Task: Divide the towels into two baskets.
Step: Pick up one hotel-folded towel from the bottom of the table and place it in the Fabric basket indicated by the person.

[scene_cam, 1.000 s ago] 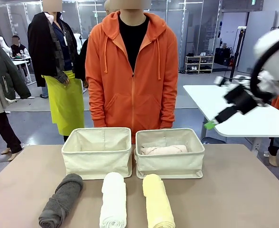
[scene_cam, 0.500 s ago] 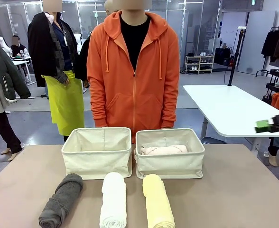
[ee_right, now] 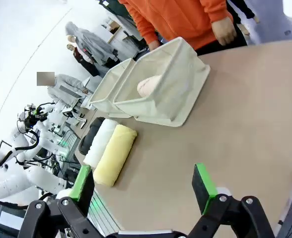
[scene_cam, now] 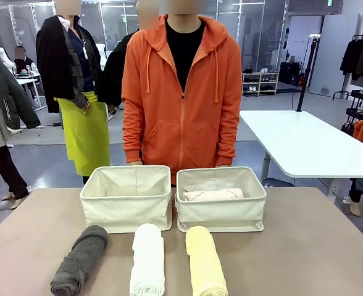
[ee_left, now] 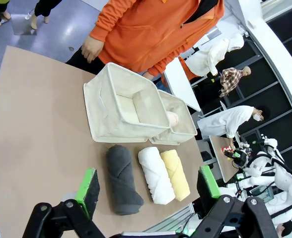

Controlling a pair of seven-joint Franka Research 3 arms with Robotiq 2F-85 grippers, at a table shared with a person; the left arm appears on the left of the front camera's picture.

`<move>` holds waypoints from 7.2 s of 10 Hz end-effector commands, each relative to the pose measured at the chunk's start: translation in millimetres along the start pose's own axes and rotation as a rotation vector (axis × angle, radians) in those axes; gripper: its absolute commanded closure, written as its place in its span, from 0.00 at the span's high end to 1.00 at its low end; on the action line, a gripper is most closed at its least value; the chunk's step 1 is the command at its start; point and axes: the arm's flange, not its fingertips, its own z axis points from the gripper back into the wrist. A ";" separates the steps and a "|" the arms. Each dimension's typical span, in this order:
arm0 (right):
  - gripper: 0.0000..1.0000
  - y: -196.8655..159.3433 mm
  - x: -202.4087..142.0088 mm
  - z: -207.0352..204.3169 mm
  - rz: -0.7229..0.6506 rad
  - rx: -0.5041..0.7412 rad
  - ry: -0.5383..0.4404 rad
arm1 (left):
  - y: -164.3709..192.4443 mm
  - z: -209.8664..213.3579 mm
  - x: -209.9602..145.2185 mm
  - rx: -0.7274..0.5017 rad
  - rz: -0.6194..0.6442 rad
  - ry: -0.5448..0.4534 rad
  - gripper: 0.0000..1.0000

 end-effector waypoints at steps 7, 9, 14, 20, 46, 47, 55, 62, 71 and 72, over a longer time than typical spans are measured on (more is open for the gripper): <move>1.00 4.7 -14.0 10.7 -0.028 0.009 0.061 | -0.2 1.9 1.2 -0.021 -0.013 -0.009 1.00; 1.00 4.7 -14.0 10.7 -0.028 0.009 0.061 | -0.2 1.9 1.2 -0.021 -0.013 -0.009 1.00; 1.00 4.7 -14.0 10.7 -0.028 0.009 0.061 | -0.2 1.9 1.2 -0.021 -0.013 -0.009 1.00; 1.00 4.7 -14.0 10.7 -0.028 0.009 0.061 | -48.7 -91.9 -15.9 0.122 -0.072 0.409 1.00; 1.00 4.7 -14.0 10.7 -0.028 0.009 0.061 | -13.6 -306.3 -227.5 0.611 -0.175 0.810 0.61; 1.00 4.7 -14.0 10.7 -0.028 0.009 0.061 | -13.7 -306.3 -227.1 0.608 -0.177 0.813 0.53; 1.00 4.7 -14.0 10.7 -0.028 0.009 0.061 | -20.4 -377.9 -166.5 0.625 -0.172 0.814 0.32; 1.00 4.7 -14.0 10.7 -0.028 0.009 0.061 | -121.9 -351.1 -159.1 0.358 -0.803 0.929 0.30; 1.00 4.7 -14.0 10.7 -0.028 0.009 0.061 | -169.3 -353.0 -123.6 0.165 -1.238 0.916 0.30; 1.00 4.7 -14.0 10.7 -0.028 0.009 0.061 | -168.2 -357.5 -122.3 0.103 -1.259 0.942 0.30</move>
